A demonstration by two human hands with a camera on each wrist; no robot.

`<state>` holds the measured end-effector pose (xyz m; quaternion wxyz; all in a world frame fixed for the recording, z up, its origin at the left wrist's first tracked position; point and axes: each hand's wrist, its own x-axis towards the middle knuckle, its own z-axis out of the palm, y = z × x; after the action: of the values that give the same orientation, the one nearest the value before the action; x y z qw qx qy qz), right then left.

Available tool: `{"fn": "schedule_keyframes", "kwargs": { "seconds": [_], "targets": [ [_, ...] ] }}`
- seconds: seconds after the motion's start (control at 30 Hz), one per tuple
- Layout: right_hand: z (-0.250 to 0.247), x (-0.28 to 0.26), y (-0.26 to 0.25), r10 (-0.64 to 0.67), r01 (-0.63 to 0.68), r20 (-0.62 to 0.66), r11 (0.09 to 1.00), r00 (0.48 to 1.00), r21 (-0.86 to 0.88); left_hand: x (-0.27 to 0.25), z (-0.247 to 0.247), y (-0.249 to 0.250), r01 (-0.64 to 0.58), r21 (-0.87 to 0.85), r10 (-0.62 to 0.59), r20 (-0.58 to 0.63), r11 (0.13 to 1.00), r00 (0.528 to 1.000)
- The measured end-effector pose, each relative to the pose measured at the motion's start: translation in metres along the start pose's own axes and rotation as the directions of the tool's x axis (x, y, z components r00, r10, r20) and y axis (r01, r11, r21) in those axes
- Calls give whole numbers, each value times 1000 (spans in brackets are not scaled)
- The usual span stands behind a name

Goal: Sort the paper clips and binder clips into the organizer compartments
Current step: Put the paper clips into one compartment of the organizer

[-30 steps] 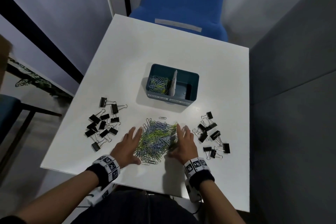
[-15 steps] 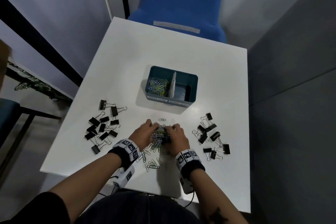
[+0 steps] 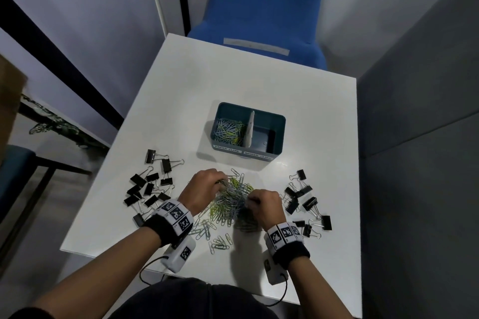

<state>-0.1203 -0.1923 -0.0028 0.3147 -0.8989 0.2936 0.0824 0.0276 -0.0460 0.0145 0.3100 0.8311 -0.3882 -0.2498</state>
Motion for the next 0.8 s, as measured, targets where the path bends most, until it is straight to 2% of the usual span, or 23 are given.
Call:
{"fn": "schedule_keyframes", "kwargs": {
  "seconds": [0.17, 0.37, 0.47, 0.57, 0.63, 0.73, 0.8],
  "targets": [
    [-21, -3, -3, -34, 35, -36, 999, 999, 32, 19, -42, 34, -53, -95, 43, -102, 994, 994],
    [-67, 2, -29, -64, 73, -99, 994, 993, 87, 72, -92, 65, -106, -71, 86, -239, 992, 967],
    [-93, 12, -50, -111, 128, -165, 987, 980, 100, 99, -102, 68, -71, -52, 55, -267, 996, 962],
    [-115, 33, -74, -137, 169, -191, 973, 972, 160, 111, -100, 62, 14, -52, -22, -167, 999, 986],
    [-126, 51, -90, -181, 218, -242, 966, 953, 138, 107, -93, 55, 65, -22, -68, -124, 998, 990],
    [-132, 80, -110, -185, 234, -299, 963, 936, 137, 88, -78, 45, 140, 97, -111, -256, 985, 960],
    [-130, 96, -118, -174, 211, -266, 971, 948, 115, 73, -62, 38, 184, 143, -135, -297, 972, 945]
  ]
}}
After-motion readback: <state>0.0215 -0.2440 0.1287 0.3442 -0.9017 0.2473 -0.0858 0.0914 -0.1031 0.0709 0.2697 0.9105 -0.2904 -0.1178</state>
